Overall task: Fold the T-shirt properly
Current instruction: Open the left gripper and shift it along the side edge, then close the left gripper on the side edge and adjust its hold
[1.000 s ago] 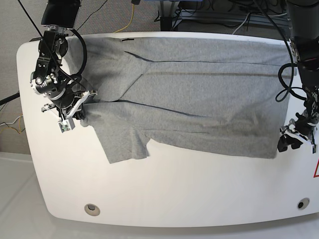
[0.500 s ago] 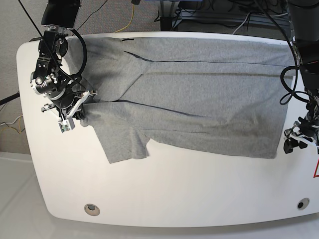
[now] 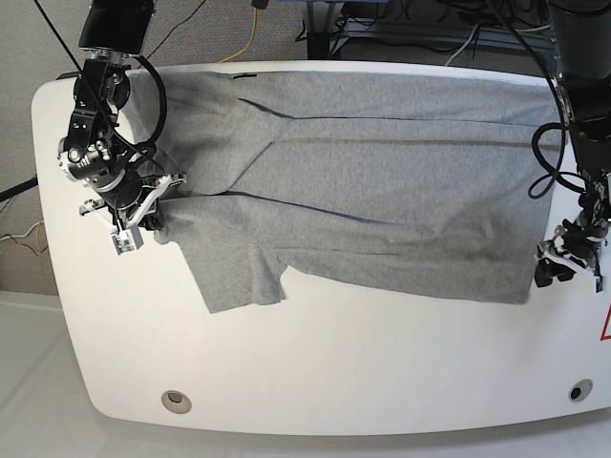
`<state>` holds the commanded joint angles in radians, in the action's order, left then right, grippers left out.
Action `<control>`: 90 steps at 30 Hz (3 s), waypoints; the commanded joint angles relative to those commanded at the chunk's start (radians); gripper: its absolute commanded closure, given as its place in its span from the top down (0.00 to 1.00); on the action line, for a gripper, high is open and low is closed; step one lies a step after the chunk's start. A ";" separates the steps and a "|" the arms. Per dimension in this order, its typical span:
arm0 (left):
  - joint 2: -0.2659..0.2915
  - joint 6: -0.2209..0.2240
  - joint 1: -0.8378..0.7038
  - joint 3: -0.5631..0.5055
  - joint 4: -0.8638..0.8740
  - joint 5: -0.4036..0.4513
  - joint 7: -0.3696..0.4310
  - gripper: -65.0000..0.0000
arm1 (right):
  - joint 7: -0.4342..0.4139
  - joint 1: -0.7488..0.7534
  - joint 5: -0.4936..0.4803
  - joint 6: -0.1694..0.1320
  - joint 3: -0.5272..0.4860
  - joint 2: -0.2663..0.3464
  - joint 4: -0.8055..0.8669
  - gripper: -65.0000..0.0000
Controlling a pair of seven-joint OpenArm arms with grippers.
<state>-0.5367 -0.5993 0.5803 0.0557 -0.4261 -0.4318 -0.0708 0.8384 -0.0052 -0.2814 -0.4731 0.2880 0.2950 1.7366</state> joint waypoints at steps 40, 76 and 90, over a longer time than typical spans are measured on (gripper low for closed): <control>0.059 0.002 -0.029 -0.015 0.019 0.020 0.023 0.54 | -0.003 -0.001 0.006 -0.004 0.003 -0.002 -0.008 0.03; 0.077 0.020 -0.040 -0.023 0.067 0.069 0.064 0.51 | -0.009 0.002 0.004 -0.005 0.001 -0.001 -0.018 0.03; 0.084 0.106 -0.050 -0.026 0.057 0.057 0.067 0.49 | -0.005 0.007 0.005 -0.004 0.001 -0.002 -0.016 0.03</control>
<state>-0.4523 -0.4930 0.5306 0.0298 -0.3690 -0.3749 -0.0041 0.8336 0.0016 -0.2762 -0.4769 0.2890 0.2934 1.7205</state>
